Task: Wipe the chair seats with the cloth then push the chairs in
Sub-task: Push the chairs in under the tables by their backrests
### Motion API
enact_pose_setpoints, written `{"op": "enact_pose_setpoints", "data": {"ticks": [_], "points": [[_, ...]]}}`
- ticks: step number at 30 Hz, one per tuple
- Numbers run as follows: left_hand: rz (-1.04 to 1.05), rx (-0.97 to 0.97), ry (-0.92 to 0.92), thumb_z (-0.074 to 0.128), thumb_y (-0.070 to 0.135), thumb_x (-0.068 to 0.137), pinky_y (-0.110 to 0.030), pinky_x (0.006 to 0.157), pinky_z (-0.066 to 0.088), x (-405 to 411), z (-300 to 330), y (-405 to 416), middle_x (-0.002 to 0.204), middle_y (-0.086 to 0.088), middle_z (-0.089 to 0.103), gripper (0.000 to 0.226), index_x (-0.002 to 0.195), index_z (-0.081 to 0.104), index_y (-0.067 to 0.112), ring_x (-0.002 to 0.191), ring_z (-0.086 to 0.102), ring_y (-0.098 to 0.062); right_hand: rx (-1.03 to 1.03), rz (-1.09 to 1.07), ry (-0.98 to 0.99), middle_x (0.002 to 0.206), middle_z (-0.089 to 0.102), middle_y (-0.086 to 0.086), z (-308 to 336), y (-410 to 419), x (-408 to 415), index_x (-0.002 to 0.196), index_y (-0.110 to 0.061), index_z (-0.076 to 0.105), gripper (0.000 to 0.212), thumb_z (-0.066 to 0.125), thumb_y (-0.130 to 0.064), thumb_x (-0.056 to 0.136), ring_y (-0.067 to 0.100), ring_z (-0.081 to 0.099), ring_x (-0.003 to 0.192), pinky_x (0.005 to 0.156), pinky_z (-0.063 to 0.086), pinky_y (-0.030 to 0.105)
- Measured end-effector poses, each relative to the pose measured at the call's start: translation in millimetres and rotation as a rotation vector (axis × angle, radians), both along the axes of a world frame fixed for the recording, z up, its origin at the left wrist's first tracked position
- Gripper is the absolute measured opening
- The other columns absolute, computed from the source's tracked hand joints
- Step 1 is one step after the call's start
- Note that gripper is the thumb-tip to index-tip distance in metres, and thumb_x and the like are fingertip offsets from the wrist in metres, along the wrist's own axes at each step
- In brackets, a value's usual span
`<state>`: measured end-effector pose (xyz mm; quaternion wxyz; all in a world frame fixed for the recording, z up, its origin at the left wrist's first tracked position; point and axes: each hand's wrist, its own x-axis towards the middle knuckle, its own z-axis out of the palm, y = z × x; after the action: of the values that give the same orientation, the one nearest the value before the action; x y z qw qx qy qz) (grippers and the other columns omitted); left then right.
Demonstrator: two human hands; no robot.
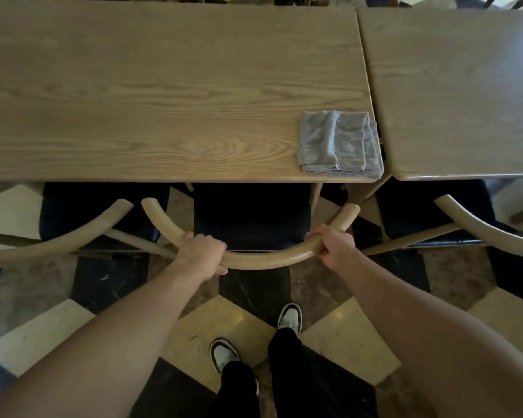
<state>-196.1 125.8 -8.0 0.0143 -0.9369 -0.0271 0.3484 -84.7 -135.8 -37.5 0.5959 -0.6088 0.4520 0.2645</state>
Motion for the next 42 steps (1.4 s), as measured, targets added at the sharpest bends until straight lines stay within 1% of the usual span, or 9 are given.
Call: {"op": "enact_pose_setpoints", "data": {"ticks": [4, 10, 18, 27, 30, 34, 38, 40, 42], "points": [[0.032, -0.019, -0.017, 0.069, 0.051, 0.087, -0.047, 0.097, 0.037, -0.6, -0.9, -5.0, 0.073, 0.009, 0.048, 0.028, 0.084, 0.049, 0.032, 0.094, 0.059, -0.023, -0.032, 0.017, -0.009, 0.079, 0.075, 0.010, 1.1, -1.6, 6.0, 0.111, -0.001, 0.065, 0.029, 0.076, -0.004, 0.084, 0.012, 0.070, 0.053, 0.048, 0.052, 0.029], [0.049, -0.019, -0.042, 0.070, 0.049, 0.087, -0.047, 0.098, 0.037, -4.7, -2.0, -9.1, 0.080, 0.008, 0.054, 0.023, 0.090, 0.056, 0.032, 0.095, 0.060, -0.022, -0.037, 0.036, -0.028, 0.077, 0.067, 0.007, 2.7, -5.0, 6.4, 0.109, -0.001, 0.065, 0.027, 0.075, -0.002, 0.084, 0.014, 0.066, 0.056, 0.047, 0.054, 0.030], [0.049, 0.007, -0.064, 0.071, 0.051, 0.086, -0.045, 0.097, 0.037, -10.7, -7.9, -3.9, 0.079, 0.010, 0.053, 0.030, 0.107, 0.065, 0.031, 0.092, 0.061, -0.020, -0.001, 0.044, -0.030, 0.074, 0.073, 0.009, -4.3, -3.0, 4.7, 0.099, -0.007, 0.058, 0.023, 0.075, -0.003, 0.084, 0.016, 0.074, 0.064, 0.066, 0.061, 0.037], [0.085, -0.005, -0.093, 0.071, 0.053, 0.086, -0.048, 0.106, 0.033, -14.3, -11.5, -10.9, 0.098, 0.005, 0.065, 0.035, 0.113, 0.064, 0.031, 0.102, 0.059, -0.023, -0.080, 0.066, -0.035, 0.080, 0.072, 0.007, -8.4, -6.1, 7.5, 0.114, -0.006, 0.062, 0.038, 0.079, -0.006, 0.080, 0.014, 0.072, 0.058, 0.044, 0.052, 0.028], [0.119, 0.019, -0.061, 0.070, 0.054, 0.085, -0.052, 0.115, 0.023, -13.4, -10.6, -13.0, 0.118, -0.001, 0.063, 0.050, 0.127, 0.058, 0.029, 0.121, 0.052, -0.029, -0.075, 0.070, -0.031, 0.096, 0.073, 0.009, -9.0, -2.8, 6.6, 0.120, -0.005, 0.057, 0.045, 0.079, -0.027, 0.087, 0.022, 0.075, 0.074, 0.056, 0.056, 0.033], [0.158, -0.009, -0.051, 0.075, 0.056, 0.078, -0.058, 0.117, 0.020, -7.3, -3.0, -14.4, 0.137, -0.007, 0.054, 0.080, 0.143, 0.042, 0.024, 0.134, 0.043, -0.032, -0.286, 0.219, -0.028, 0.125, 0.062, 0.013, -3.5, 14.7, -5.9, 0.145, -0.007, 0.038, 0.080, 0.069, -0.056, 0.089, 0.033, 0.065, 0.106, 0.091, 0.055, 0.044], [0.177, -0.148, -0.082, 0.068, 0.072, 0.074, -0.056, 0.116, 0.025, 0.0, 24.5, -9.8, 0.150, -0.009, 0.045, 0.102, 0.154, 0.027, 0.025, 0.140, 0.039, -0.032, -0.467, 0.388, -0.133, 0.165, 0.023, 0.019, 19.3, 28.6, -24.3, 0.160, -0.002, 0.009, 0.094, 0.064, -0.042, 0.096, 0.037, 0.037, 0.145, 0.115, 0.038, 0.048], [0.241, -0.192, -0.105, 0.060, 0.077, 0.076, -0.054, 0.115, 0.030, 1.5, 40.3, -6.8, 0.150, -0.010, 0.045, 0.102, 0.155, 0.026, 0.022, 0.139, 0.041, -0.032, -0.542, 0.548, -0.169, 0.170, 0.002, 0.020, 32.0, 30.5, -33.6, 0.161, -0.001, 0.000, 0.093, 0.060, -0.037, 0.099, 0.035, 0.015, 0.155, 0.123, 0.026, 0.046], [0.274, -0.203, -0.136, 0.054, 0.080, 0.079, -0.050, 0.112, 0.036, -3.0, 53.9, -5.7, 0.150, -0.011, 0.045, 0.101, 0.155, 0.027, 0.020, 0.136, 0.044, -0.033, -0.593, 0.722, -0.232, 0.170, -0.002, 0.018, 47.6, 29.5, -46.0, 0.162, -0.005, 0.005, 0.085, 0.055, -0.037, 0.100, 0.037, 0.006, 0.156, 0.124, 0.023, 0.048]]}}
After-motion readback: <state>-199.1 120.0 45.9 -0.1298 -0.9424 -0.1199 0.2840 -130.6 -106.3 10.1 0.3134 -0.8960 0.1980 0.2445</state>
